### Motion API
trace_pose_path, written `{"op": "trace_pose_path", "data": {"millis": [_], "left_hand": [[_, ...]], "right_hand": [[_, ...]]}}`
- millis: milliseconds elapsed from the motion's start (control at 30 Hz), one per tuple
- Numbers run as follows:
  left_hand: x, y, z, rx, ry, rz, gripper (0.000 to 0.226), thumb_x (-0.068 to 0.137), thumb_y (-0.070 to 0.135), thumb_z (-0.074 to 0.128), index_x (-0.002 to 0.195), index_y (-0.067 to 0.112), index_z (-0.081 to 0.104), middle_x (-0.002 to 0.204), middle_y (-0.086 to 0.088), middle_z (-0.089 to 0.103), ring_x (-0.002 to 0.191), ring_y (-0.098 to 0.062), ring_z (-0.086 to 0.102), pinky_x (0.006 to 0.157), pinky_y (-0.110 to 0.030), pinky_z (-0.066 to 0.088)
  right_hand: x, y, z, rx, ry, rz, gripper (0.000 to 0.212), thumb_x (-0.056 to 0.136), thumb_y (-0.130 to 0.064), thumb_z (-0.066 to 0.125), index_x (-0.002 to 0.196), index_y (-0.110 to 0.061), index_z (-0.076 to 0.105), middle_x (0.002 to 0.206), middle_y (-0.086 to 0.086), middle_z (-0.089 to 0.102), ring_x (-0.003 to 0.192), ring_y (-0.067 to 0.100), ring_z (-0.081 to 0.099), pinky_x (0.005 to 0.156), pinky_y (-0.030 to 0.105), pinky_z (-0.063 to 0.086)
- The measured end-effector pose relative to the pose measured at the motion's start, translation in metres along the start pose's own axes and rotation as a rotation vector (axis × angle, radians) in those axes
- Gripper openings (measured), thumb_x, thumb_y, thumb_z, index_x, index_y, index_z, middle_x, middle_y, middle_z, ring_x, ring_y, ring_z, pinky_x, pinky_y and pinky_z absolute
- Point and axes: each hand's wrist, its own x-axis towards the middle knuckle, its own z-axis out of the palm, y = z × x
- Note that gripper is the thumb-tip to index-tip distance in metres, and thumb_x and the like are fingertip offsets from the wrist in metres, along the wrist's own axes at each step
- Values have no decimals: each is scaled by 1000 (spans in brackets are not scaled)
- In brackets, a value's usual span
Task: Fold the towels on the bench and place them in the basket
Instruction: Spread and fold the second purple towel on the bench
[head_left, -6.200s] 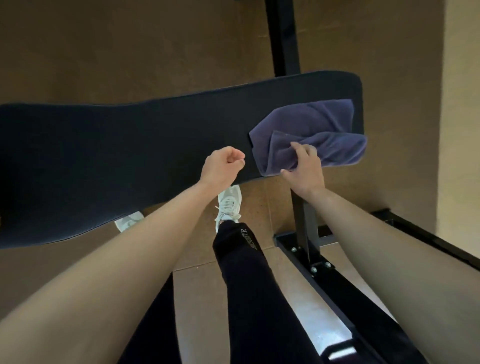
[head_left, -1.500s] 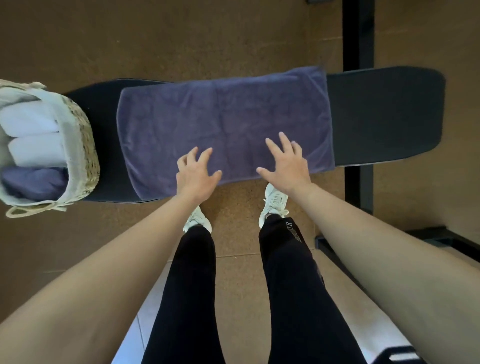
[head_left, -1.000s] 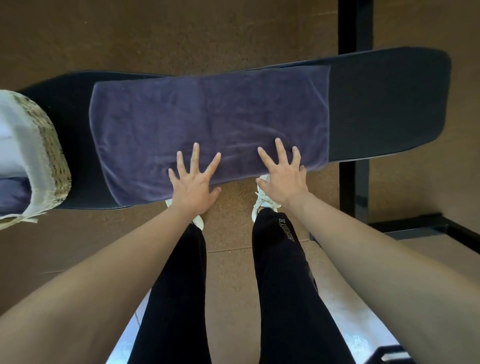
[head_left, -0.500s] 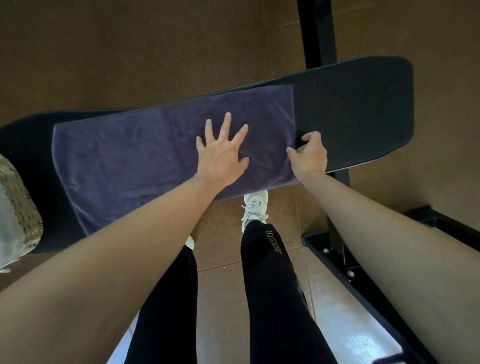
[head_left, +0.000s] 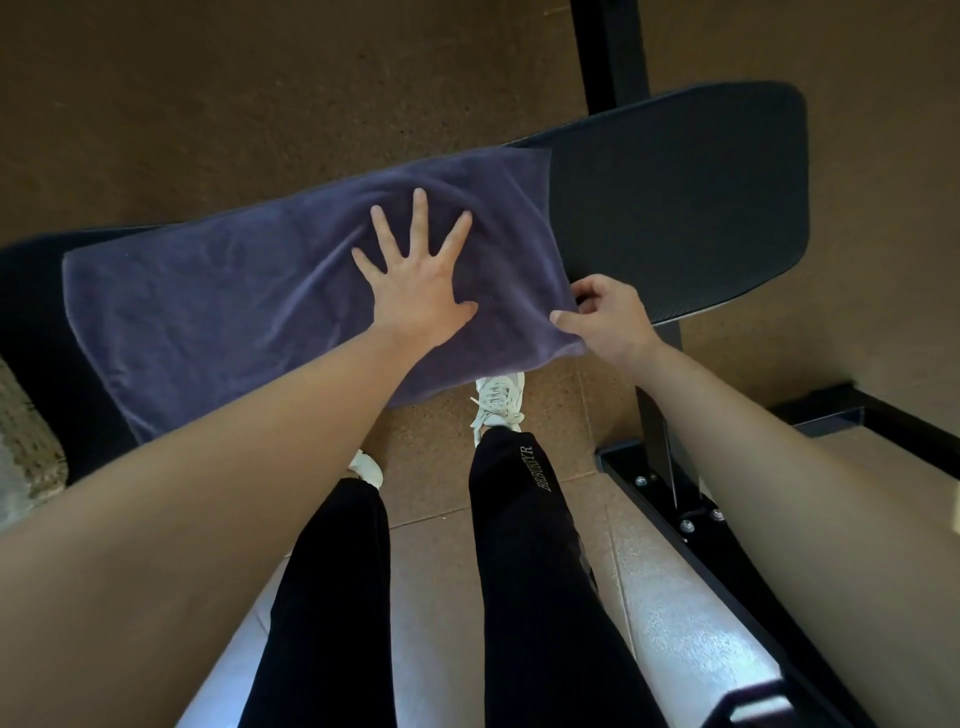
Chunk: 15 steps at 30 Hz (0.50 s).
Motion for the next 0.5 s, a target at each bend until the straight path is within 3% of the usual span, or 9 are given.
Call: {"op": "trace_pose_path", "data": {"millis": [100, 167, 200, 267, 300, 400, 500], "left_hand": [[1, 12, -13, 4, 162, 41, 80, 88, 42, 69, 157, 32, 29, 165, -12, 20, 151, -43, 18, 116, -63, 30], [8, 25, -27, -102, 255, 194, 61, 94, 32, 63, 151, 27, 42, 136, -6, 52, 126, -29, 49, 101, -50, 47], [12, 34, -36, -193, 198, 279, 55, 97, 27, 59, 150, 29, 43, 115, 1, 60, 110, -22, 58, 93, -45, 51], [20, 55, -55, -259, -43, 423, 52, 102, 19, 50, 151, 35, 44, 82, 12, 58, 88, -17, 64, 79, -37, 52], [23, 66, -64, -218, -170, 478, 52, 103, 15, 46, 151, 36, 45, 81, 13, 60, 91, -19, 66, 77, -34, 49], [29, 86, -80, 46, -426, 582, 46, 106, 15, 42, 147, 34, 51, 122, 1, 67, 116, -23, 60, 86, -28, 38], [35, 83, -83, 252, -333, 581, 23, 104, 27, 48, 123, 31, 61, 113, -2, 66, 96, -24, 61, 77, -40, 44]], "right_hand": [[-12, 11, -1, -19, 4, -42, 13, 87, -18, 78, 96, -21, 69, 82, 0, 67, 72, 11, 61, 67, 27, 51], [-16, 15, 2, -1, 14, -81, 10, 90, -16, 72, 95, -23, 71, 84, 6, 68, 72, 12, 59, 69, 31, 51], [-18, 15, 3, 13, 19, -105, 15, 91, -13, 69, 99, -26, 71, 85, 11, 67, 72, 13, 56, 70, 33, 49], [-21, 11, 6, 68, 10, -155, 34, 92, -7, 62, 112, -34, 68, 89, 17, 65, 73, 16, 52, 70, 34, 48], [-23, 9, 6, 98, 1, -178, 41, 94, -5, 59, 118, -37, 66, 85, 15, 63, 72, 15, 51, 70, 32, 47], [-26, 4, 8, 122, -17, -218, 47, 97, -1, 53, 128, -36, 63, 74, 2, 53, 67, 11, 45, 66, 23, 40], [-28, 3, 8, 52, -2, -224, 41, 99, -8, 54, 132, -30, 66, 80, 14, 57, 73, 28, 51, 70, 33, 46]]}}
